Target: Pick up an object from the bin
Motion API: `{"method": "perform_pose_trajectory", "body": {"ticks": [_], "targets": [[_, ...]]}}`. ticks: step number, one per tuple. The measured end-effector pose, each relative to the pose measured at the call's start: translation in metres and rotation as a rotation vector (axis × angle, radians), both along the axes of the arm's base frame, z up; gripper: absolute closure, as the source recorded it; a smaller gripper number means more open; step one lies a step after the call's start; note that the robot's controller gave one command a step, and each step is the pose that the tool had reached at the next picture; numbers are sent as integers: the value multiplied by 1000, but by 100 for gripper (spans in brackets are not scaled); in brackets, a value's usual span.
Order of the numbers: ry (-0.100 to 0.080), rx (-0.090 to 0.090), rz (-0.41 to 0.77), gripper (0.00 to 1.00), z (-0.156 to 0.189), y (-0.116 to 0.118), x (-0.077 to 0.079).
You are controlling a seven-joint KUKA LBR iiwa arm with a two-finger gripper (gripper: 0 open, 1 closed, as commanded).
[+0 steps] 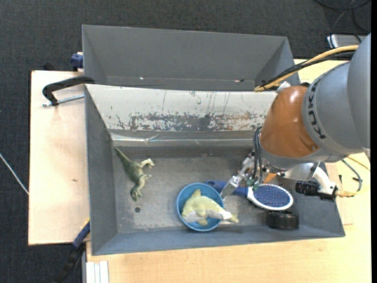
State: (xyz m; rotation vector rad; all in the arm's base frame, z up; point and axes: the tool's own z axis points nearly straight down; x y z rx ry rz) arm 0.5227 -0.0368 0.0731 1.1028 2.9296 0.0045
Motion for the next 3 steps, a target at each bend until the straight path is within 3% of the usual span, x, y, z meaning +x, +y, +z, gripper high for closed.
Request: {"method": "perform_pose_trajectory", "body": {"ticks": [1, 2, 3], "targets": [[-4, -2, 1, 100, 1, -1, 1], [0, 1, 79, 100, 120, 22, -3], [0, -2, 298, 100, 209, 27, -7]]}}
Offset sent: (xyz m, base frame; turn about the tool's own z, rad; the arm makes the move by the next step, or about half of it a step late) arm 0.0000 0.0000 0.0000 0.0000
